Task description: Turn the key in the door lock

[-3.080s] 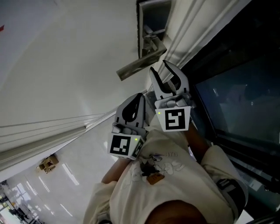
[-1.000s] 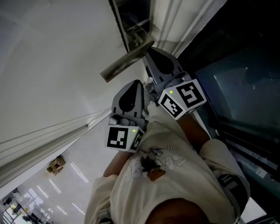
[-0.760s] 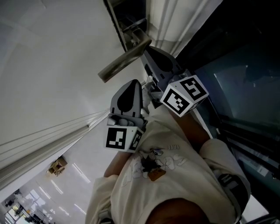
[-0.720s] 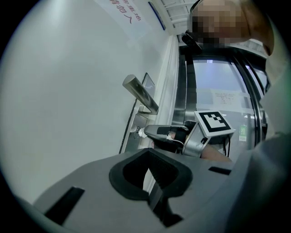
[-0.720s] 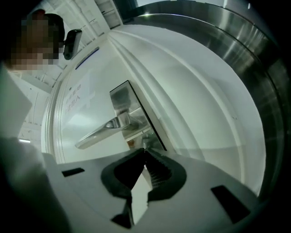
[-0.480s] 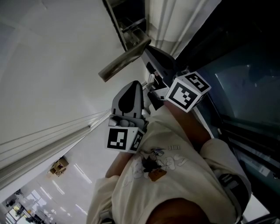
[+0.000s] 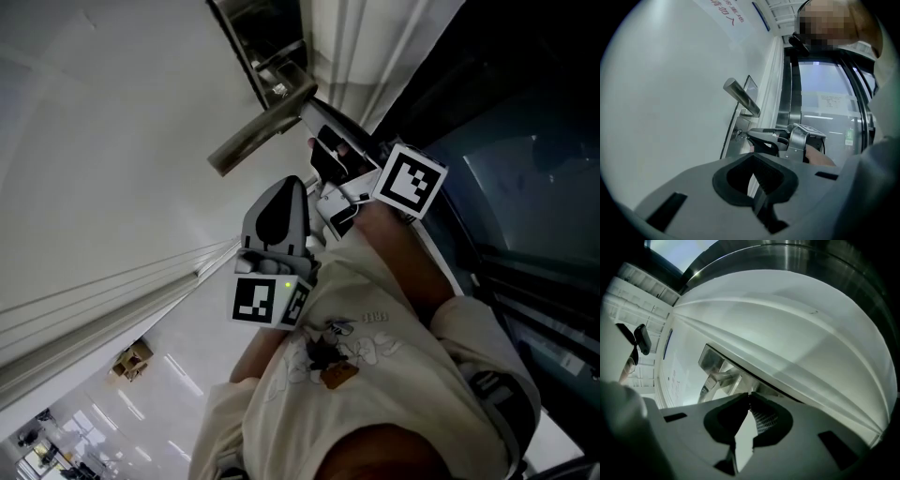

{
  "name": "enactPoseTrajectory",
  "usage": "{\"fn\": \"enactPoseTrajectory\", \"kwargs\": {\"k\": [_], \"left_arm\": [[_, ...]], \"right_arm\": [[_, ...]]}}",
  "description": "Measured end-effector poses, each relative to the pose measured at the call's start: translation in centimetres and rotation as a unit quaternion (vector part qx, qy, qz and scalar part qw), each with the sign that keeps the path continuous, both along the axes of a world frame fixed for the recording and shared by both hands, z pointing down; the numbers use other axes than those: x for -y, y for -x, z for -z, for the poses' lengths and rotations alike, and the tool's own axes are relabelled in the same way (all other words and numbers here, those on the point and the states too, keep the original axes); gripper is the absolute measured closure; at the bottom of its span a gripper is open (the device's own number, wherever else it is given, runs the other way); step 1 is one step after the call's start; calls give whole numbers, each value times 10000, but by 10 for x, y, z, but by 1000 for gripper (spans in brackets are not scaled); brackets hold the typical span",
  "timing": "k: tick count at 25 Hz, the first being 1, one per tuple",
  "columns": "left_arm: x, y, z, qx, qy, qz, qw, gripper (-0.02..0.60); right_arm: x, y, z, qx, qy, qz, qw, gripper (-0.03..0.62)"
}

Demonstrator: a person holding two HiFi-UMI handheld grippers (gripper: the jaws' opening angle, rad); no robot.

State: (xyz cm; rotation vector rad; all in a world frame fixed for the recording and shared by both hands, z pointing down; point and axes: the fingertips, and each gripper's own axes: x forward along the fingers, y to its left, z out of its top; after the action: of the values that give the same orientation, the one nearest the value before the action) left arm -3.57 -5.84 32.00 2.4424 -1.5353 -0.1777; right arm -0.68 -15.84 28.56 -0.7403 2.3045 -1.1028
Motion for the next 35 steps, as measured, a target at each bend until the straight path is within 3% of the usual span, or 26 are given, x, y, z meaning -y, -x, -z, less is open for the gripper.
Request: {"fn": "enactPoseTrajectory", "kwargs": {"k": [4,9,18,21,28,31,35], "left_arm": [[-1,-1,0,-4,0,1,10000,577],[-1,-2,0,-6,5,-4,10000,576],[0,-7,-1,9,16,-41,10000,577],[0,-8,-1,5,22,-62,10000,577],[1,-13,-2,13,28,-128,9999,576],[1,-14,-2,23,36,-129,9999,577],[2,-13,-2,40,30,-122,9999,577]], "right_arm": [[1,-1,-3,215,189,79,9996,569],[2,-2,-8,830,677,299,9938,565],[3,-7,-7,850,604,308,9941,556],[3,-16,-4,670,414,195,9967,514],[-7,-36,-8,248,-22,-3,9997,526],[-16,-38,-17,-384,-391,-159,9984,539],[-27,-38,-23,-1275,-958,-468,9861,578]]}}
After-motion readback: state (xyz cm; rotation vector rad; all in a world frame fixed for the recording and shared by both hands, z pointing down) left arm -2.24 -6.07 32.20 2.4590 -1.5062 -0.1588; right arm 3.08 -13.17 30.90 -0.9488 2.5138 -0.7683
